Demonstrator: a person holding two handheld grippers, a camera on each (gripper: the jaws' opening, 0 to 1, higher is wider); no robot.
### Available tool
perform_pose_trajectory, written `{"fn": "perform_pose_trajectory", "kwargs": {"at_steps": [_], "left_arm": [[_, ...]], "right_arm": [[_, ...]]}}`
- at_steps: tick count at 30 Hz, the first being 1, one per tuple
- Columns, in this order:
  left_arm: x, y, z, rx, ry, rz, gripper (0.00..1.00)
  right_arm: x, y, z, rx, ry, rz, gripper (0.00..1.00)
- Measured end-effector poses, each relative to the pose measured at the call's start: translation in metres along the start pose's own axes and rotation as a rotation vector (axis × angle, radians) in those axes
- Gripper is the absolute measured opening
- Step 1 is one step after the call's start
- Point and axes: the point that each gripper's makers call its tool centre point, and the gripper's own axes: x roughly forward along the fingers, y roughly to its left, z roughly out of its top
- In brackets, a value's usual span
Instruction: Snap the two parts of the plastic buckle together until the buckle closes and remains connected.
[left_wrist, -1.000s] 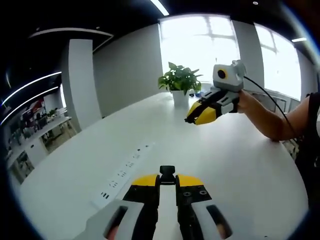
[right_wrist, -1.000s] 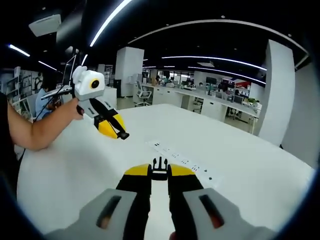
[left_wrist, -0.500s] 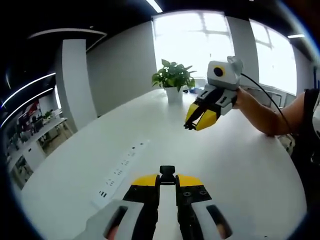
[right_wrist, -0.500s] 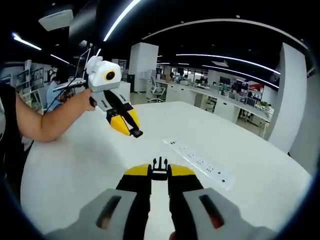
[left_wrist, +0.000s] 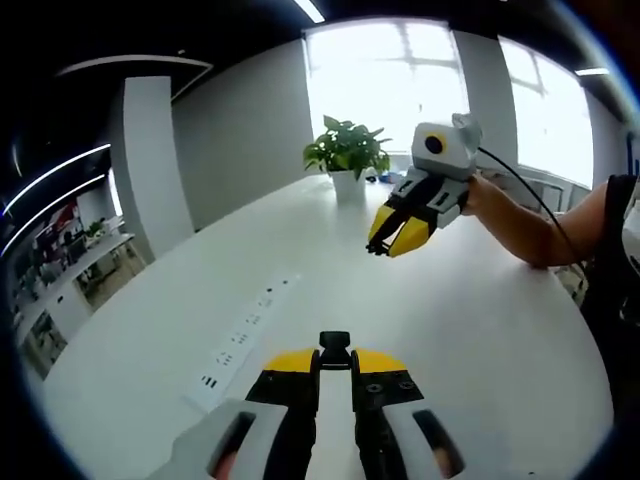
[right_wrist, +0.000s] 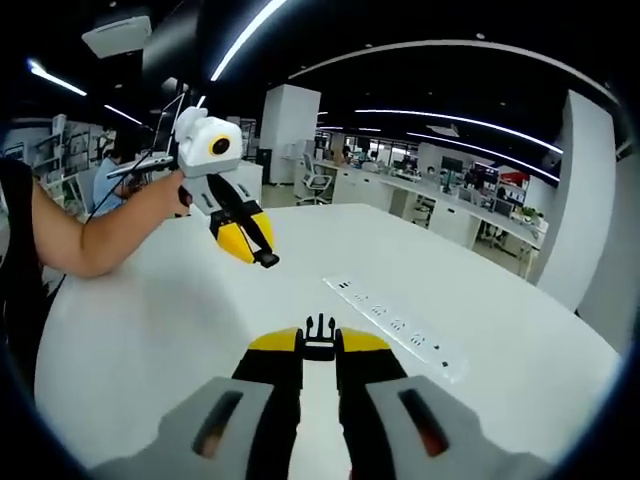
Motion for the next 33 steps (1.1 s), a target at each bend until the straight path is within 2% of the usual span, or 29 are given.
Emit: {"fn": "perform_pose_trajectory", "kwargs": {"at_steps": [7, 12, 18, 33], "left_arm": [[-0.001, -0.004, -0.005, -0.014, 0.004, -0.023, 0.10], [-0.006, -0.008, -0.009, -0.016, 0.003, -0.007, 0.10], [-0.012, -0.008, -0.006, -0.014, -0.015, 0.012, 0.10], [-0.017, -0.009, -0.011, -0.036, -0.031, 0.050, 0.10]], "right_arm": [[0.004, 0.007, 0.000, 0.017, -0.002, 0.025, 0.11], [0.005, 0.015, 0.005, 0.021, -0.008, 0.039, 0.11], [0.002, 0.021, 0.013, 0.014, -0.017, 0.045, 0.11], [0.007, 0.029, 0.013, 0.006, -0.008, 0.059, 0.11]]}}
